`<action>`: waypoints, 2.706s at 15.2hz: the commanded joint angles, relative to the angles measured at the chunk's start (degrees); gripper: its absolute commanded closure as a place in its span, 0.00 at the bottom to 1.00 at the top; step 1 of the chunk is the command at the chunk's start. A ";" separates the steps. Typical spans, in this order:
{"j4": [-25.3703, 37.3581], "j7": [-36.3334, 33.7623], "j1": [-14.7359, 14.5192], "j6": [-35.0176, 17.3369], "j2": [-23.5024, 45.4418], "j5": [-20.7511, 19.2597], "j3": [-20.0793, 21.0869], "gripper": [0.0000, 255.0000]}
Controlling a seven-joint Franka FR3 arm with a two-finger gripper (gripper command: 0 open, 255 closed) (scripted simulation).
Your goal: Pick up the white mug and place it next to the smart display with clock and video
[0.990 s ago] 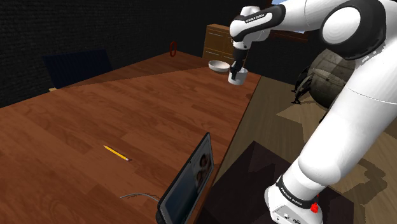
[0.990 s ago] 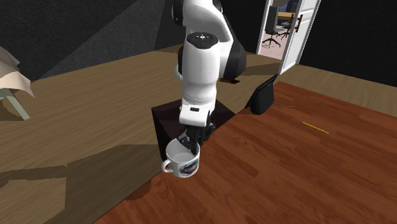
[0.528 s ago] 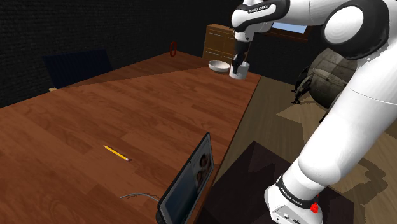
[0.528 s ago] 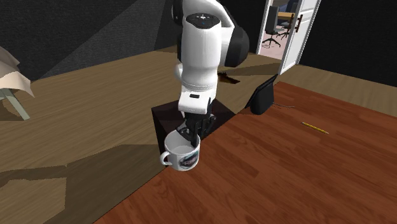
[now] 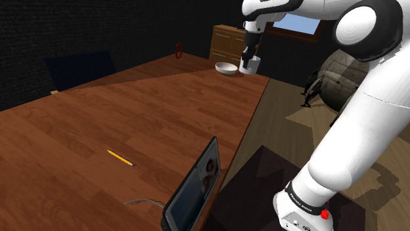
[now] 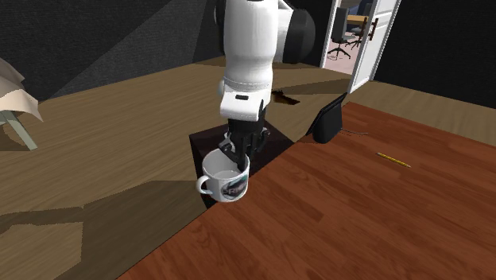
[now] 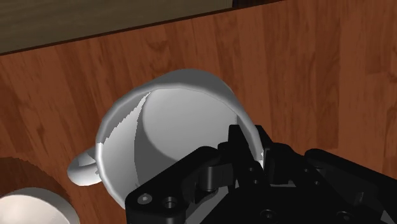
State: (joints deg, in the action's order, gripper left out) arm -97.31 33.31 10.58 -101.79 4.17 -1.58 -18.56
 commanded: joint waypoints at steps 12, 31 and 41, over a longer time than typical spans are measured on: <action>-0.87 -5.28 -2.82 5.48 -6.37 -1.96 2.44 1.00; -20.41 -31.34 -12.75 6.27 -25.31 -1.12 18.68 1.00; -21.20 -45.12 -17.96 7.30 -26.79 2.99 28.46 1.00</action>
State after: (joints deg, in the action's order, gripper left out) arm -118.17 -10.41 -6.86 -94.59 -22.18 0.96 8.97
